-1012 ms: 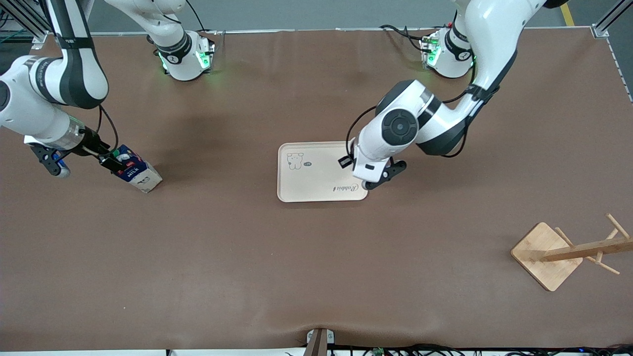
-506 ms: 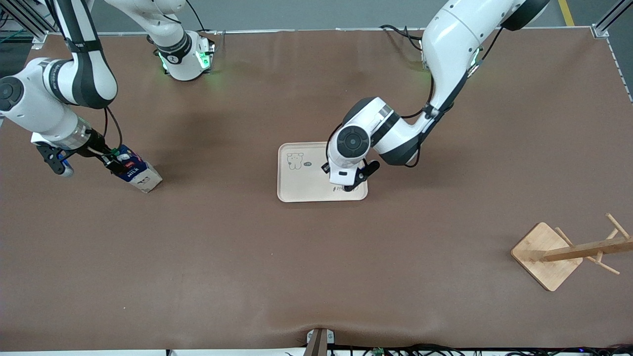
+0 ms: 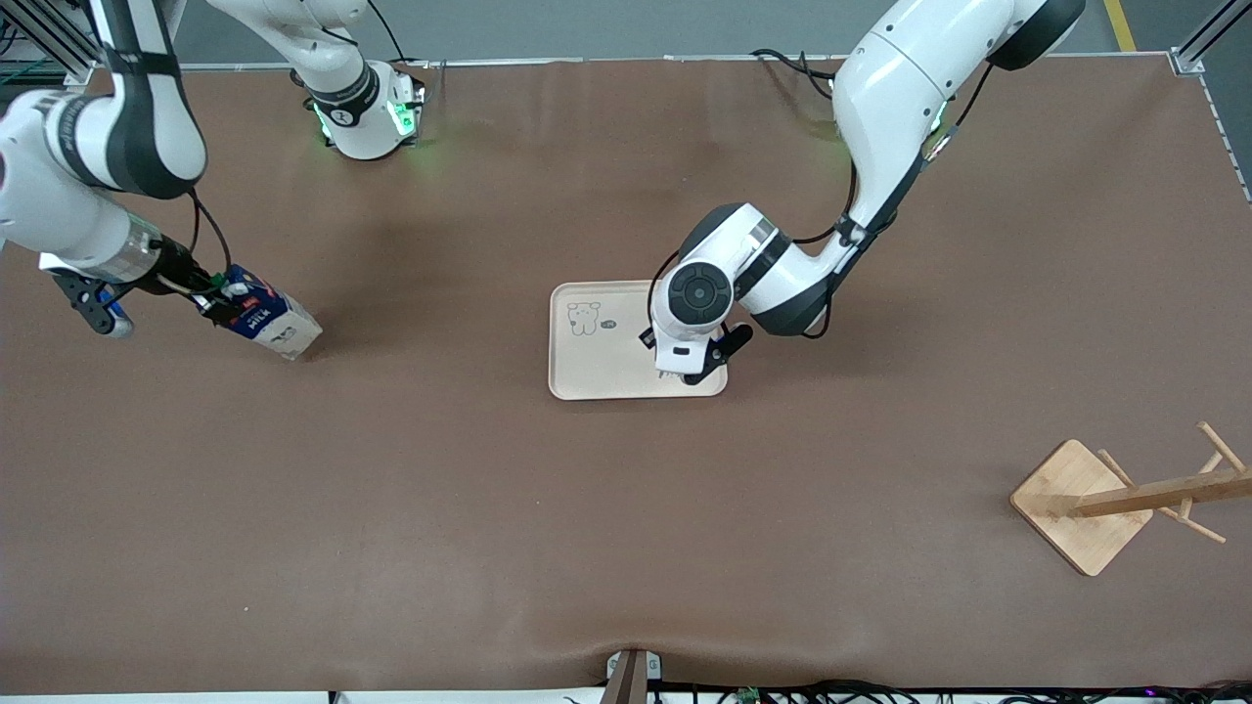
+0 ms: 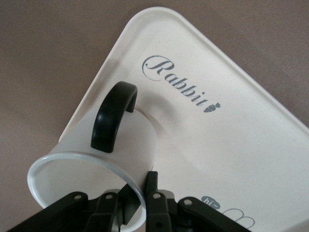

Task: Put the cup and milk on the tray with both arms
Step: 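Set the mug on the tray and open the left gripper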

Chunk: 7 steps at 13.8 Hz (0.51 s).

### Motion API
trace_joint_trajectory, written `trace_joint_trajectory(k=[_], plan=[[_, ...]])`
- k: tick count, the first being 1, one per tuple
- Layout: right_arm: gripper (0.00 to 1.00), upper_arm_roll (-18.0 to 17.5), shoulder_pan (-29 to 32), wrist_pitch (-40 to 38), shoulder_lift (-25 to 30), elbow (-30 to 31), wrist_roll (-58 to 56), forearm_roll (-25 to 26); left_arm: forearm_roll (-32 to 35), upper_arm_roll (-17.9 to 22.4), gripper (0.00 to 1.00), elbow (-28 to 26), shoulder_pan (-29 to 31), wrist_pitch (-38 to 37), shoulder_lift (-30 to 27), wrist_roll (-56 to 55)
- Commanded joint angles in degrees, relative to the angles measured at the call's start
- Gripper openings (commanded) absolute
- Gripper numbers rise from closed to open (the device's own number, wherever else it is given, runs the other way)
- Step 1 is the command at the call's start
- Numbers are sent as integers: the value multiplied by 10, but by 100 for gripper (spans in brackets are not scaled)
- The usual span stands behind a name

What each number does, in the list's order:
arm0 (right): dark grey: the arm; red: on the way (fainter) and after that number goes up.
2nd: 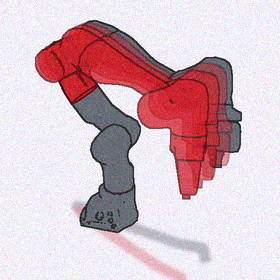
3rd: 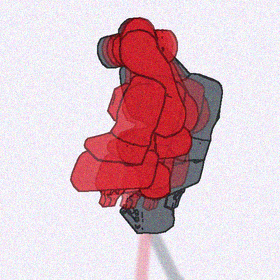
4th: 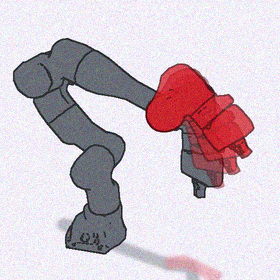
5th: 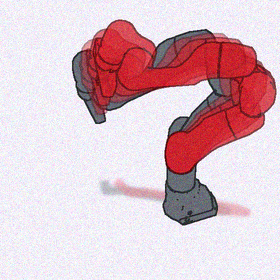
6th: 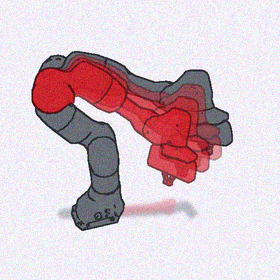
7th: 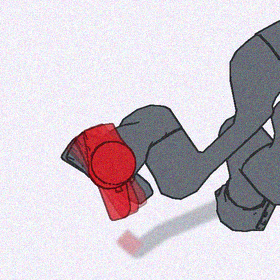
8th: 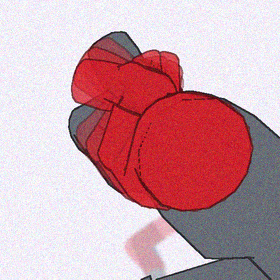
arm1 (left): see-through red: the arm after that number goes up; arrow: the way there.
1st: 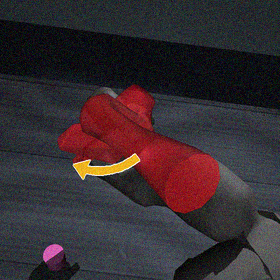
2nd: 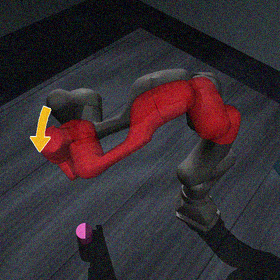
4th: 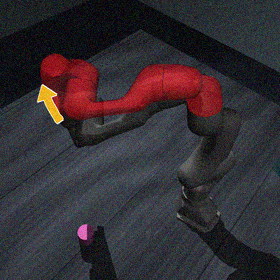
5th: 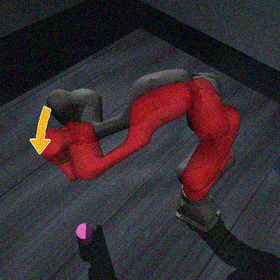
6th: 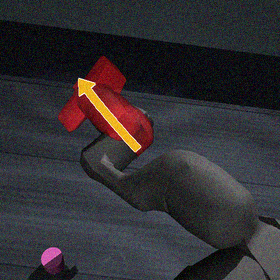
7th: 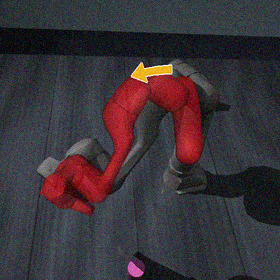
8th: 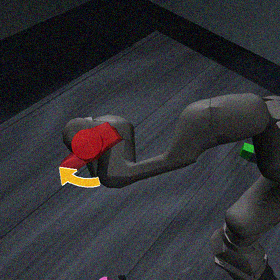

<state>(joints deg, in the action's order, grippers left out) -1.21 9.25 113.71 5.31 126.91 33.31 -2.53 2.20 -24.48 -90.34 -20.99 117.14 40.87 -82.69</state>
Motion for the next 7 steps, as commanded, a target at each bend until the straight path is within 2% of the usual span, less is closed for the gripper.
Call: trace_joint_trajectory(k=[1, 2, 4, 6, 7], plan=[[0, -2, -52, -120, -6, -91, -4, -21, 13, 0, 20, 16, 0, -12, 8, 3], [0, -2, -69, -151, -7, -111, 3, -26, 13, 0, 45, 16, 1, -12, 5, -1], [0, -2, -103, -193, -13, -149, 36, -27, 14, 0, 81, 18, 3, -12, 0, -2], [0, -3, -140, -222, -29, -194, 97, -38, 15, 1, 100, 34, 5, -13, -4, -1], [0, -3, -161, -238, -46, -218, 143, -39, 27, 3, 100, 38, 5, -14, -9, -2]])
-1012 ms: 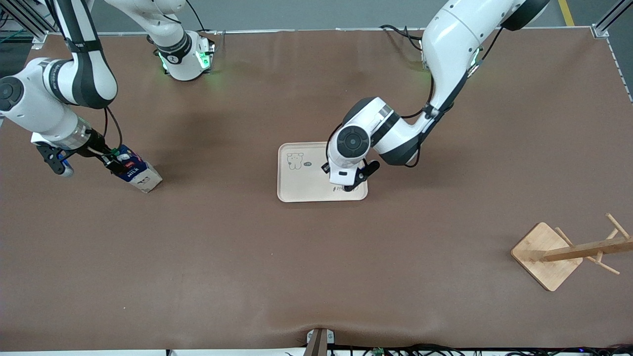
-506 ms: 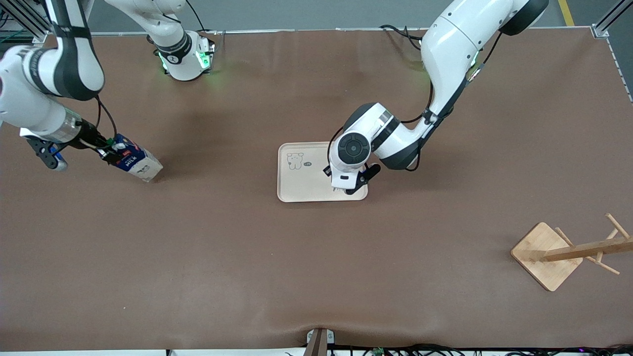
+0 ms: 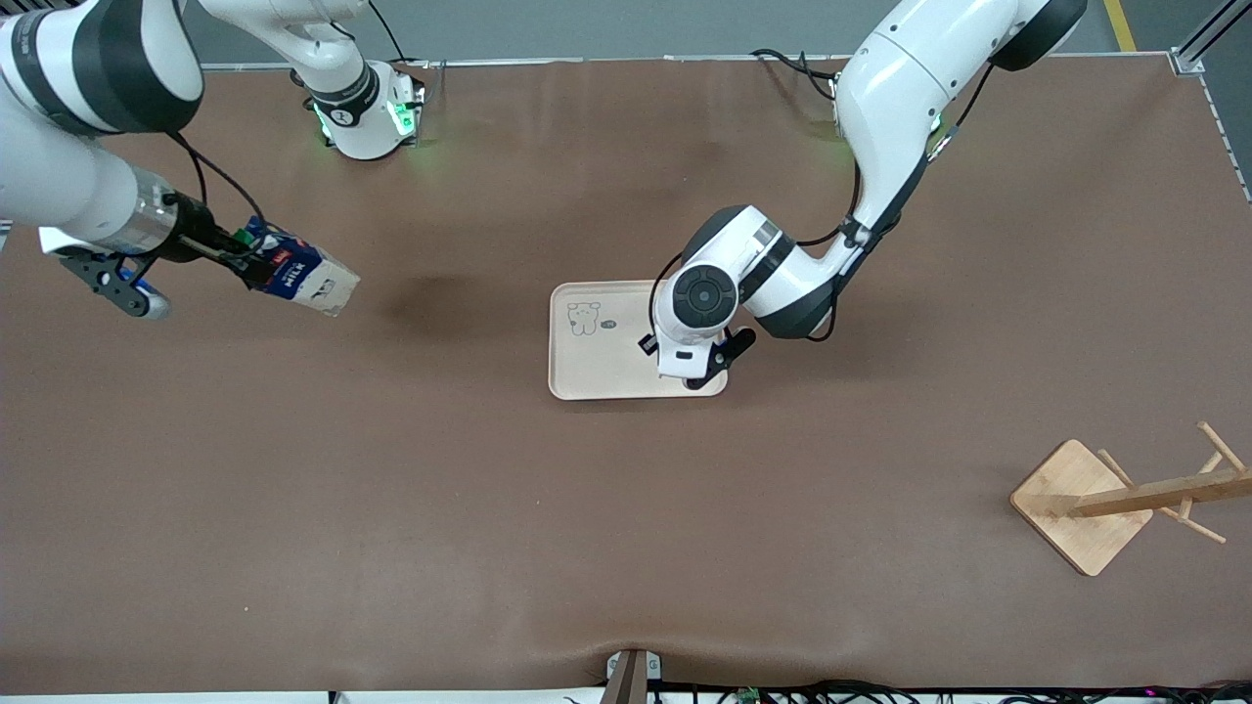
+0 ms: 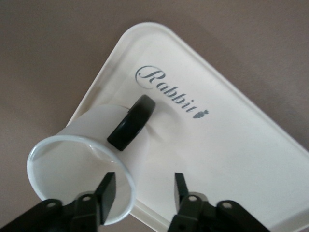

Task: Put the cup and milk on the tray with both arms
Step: 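Set the mug on the tray and open the left gripper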

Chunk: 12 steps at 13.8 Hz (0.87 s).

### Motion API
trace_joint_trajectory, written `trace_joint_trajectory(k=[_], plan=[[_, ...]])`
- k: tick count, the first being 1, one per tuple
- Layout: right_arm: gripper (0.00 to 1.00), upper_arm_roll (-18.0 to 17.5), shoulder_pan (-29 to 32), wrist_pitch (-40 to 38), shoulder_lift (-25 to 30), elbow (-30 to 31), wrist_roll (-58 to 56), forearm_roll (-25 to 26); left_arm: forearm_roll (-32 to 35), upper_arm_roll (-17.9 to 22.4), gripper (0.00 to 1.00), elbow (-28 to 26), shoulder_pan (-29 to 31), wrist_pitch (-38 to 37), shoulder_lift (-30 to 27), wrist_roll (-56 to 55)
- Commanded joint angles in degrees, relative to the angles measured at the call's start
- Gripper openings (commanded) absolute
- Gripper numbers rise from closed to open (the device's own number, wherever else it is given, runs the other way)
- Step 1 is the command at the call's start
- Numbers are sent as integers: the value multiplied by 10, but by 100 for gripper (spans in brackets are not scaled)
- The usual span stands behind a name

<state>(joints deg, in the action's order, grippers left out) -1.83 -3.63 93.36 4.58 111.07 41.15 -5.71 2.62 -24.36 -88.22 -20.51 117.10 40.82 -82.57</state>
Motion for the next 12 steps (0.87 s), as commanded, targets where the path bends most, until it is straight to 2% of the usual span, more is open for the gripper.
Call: trace_joint_trajectory(k=[1, 3, 6, 9, 12], plan=[[0, 4, -63, -48, -54, -81, 85, -1, 37, 3, 100, 18, 2, -16, -19, -3], [0, 3, -86, -52, -77, -123, 86, -20, 41, 3, 100, 23, 17, -34, -47, -1], [0, 3, -101, -63, -109, -173, 88, -96, 49, 3, 100, 30, 54, -102, -108, 57], [0, 3, -143, -62, -155, -240, 87, -99, 49, 3, 100, 29, 109, -153, -171, 161], [0, 3, -200, -56, -240, -331, 81, -93, 49, 2, 100, 30, 170, -194, -218, 265]])
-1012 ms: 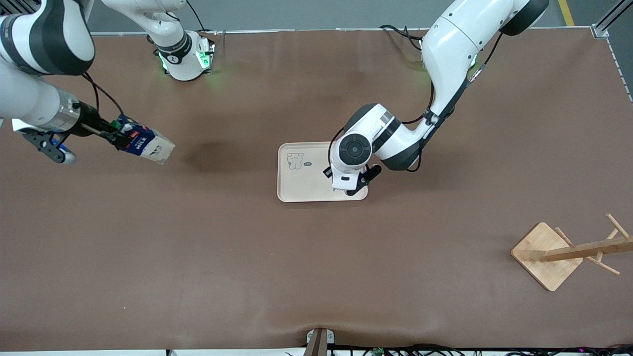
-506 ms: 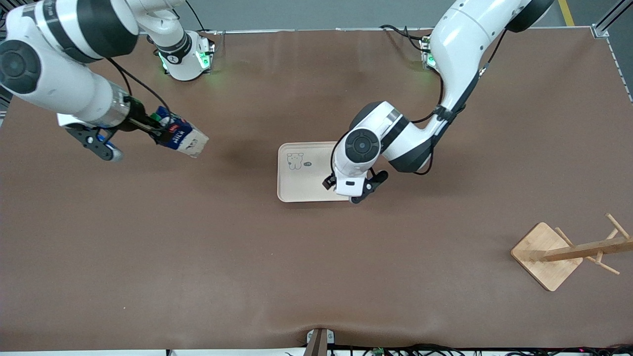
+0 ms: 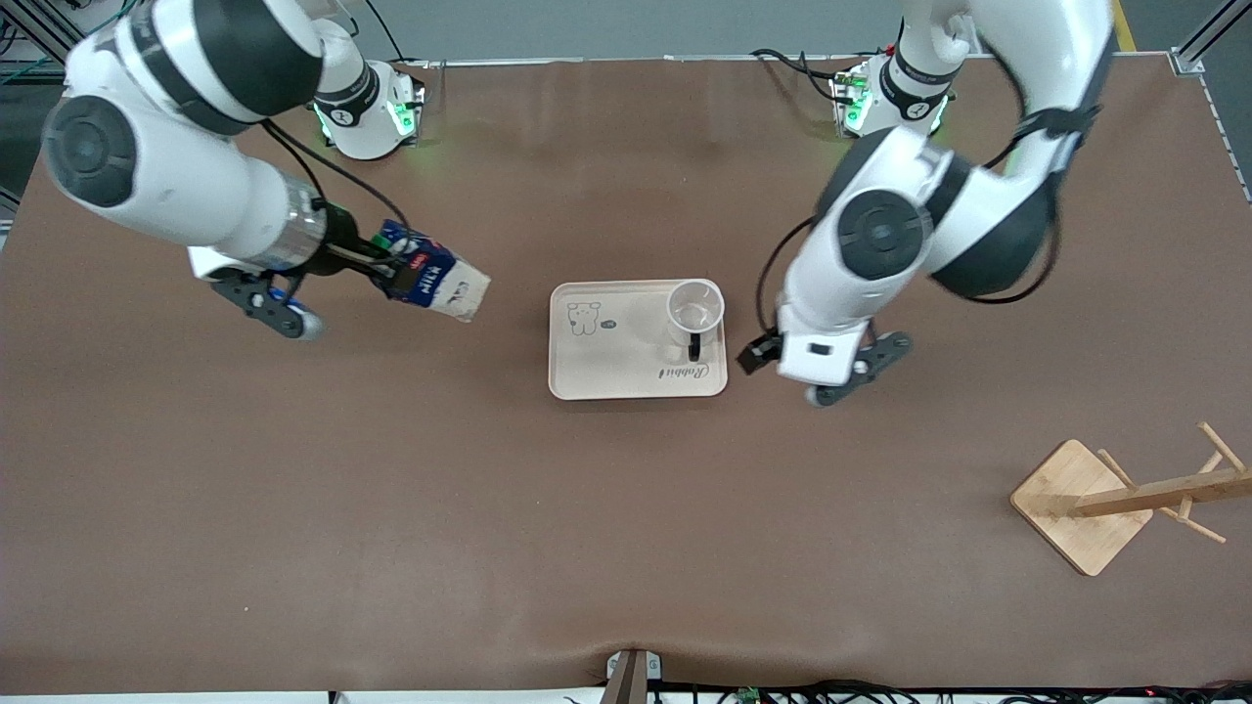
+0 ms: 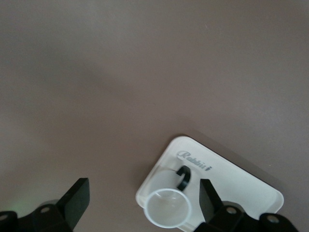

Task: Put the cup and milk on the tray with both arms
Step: 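Set the mug on the tray and open the left gripper, then carry the milk carton over the tray while the left gripper withdraws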

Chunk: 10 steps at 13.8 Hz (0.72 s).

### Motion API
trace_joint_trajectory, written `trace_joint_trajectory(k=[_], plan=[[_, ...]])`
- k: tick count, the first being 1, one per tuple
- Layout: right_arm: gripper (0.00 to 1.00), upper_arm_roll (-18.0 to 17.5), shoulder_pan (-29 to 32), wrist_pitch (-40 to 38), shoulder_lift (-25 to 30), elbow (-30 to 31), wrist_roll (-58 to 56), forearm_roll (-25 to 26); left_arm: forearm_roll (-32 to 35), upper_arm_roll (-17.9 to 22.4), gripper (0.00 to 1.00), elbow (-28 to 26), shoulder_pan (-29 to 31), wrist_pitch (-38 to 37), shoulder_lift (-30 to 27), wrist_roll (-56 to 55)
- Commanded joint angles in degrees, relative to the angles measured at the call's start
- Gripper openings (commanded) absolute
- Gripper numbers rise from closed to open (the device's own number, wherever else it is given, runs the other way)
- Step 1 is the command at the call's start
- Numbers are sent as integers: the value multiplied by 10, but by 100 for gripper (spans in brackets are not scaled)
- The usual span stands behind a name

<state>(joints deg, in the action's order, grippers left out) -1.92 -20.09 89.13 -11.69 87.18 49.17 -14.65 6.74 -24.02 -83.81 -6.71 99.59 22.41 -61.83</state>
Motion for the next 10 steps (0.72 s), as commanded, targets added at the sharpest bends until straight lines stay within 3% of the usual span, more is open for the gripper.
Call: trace_joint_trajectory(k=[1, 3, 6, 8, 10], plan=[[0, 5, -59, -12, -105, -125, 0, -3, 8, -2, 100, -15, 54, -30, -49, 102], [0, 5, -87, 16, -145, -156, -21, -3, 8, -2, 100, -14, 92, -54, -75, 178], [0, 6, -129, 92, -166, -153, -107, 12, 7, -2, 100, -14, 159, -76, -105, 305], [0, 6, -156, 109, -173, -147, -120, 93, 4, -2, 100, -14, 204, -77, -121, 389], [0, 6, -180, 110, -173, -127, -116, 124, 7, -1, 100, -14, 237, -90, -139, 458]])
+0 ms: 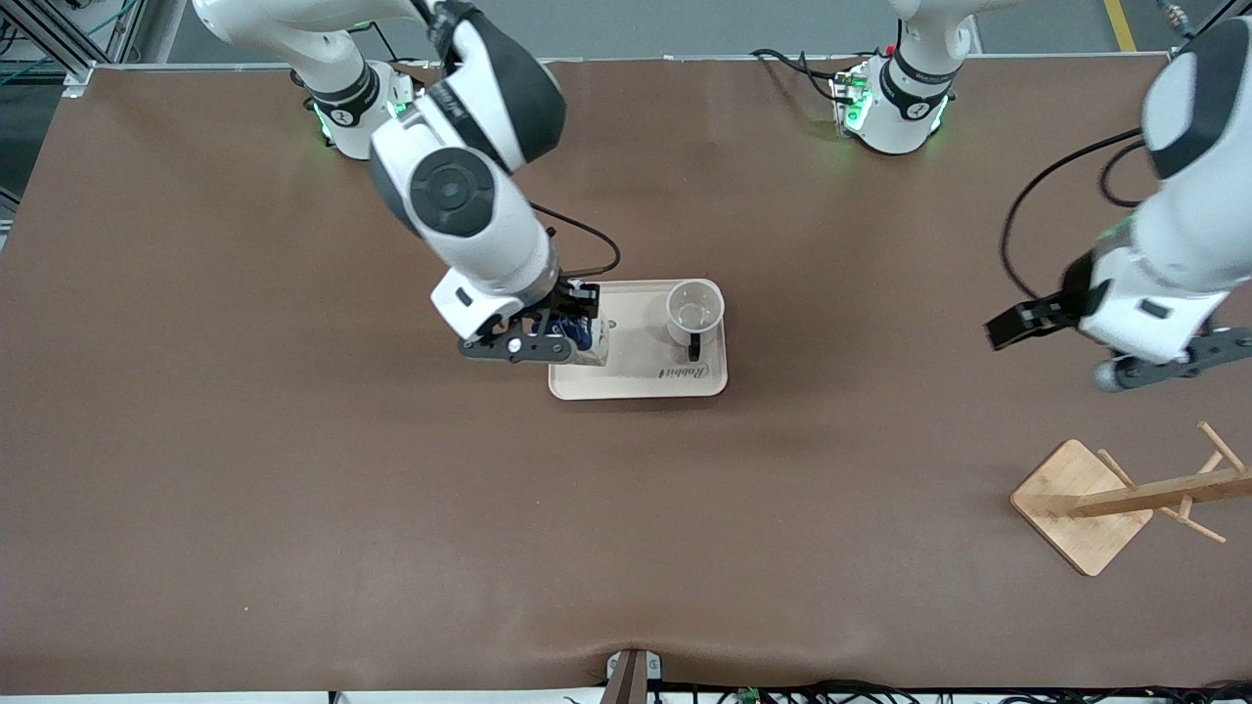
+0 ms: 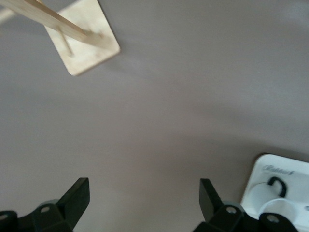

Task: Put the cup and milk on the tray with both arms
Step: 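Carry the milk carton over the tray while the left gripper withdraws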

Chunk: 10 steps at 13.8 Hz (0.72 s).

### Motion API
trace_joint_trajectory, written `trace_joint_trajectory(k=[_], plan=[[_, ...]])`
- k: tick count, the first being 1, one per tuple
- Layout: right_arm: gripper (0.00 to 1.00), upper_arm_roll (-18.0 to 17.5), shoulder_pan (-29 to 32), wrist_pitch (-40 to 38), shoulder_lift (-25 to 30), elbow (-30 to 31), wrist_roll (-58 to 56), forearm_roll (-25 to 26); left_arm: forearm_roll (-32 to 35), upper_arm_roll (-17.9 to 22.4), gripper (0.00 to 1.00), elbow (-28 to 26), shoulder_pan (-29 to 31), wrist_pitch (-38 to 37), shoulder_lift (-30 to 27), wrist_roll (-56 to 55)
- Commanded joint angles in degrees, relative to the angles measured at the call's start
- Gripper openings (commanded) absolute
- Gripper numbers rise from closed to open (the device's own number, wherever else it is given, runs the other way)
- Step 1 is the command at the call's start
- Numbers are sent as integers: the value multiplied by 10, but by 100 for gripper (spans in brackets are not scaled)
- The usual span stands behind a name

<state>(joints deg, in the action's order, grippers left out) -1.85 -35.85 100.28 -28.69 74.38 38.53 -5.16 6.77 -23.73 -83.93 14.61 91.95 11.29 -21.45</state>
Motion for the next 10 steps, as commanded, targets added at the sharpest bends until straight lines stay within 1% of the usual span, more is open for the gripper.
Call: trace_joint_trajectory(k=[1, 3, 5, 8, 10], plan=[[0, 5, -26, -1, -3, 7, -13, 30, 7, -3, 100, -13, 38, -16, -29, 89], [0, 5, -33, -1, -6, 17, -17, 30, 7, -4, 100, -12, 60, -16, -44, 140], [0, 4, -36, 5, -14, 21, -32, 26, 7, -3, 100, -12, 63, -16, -58, 156], [0, 4, -44, 57, -15, 65, -37, 24, 7, -3, 100, -9, 77, -17, -65, 177], [0, 4, -46, 60, -15, 77, -39, 22, 7, -3, 100, -6, 78, -23, -79, 178]])
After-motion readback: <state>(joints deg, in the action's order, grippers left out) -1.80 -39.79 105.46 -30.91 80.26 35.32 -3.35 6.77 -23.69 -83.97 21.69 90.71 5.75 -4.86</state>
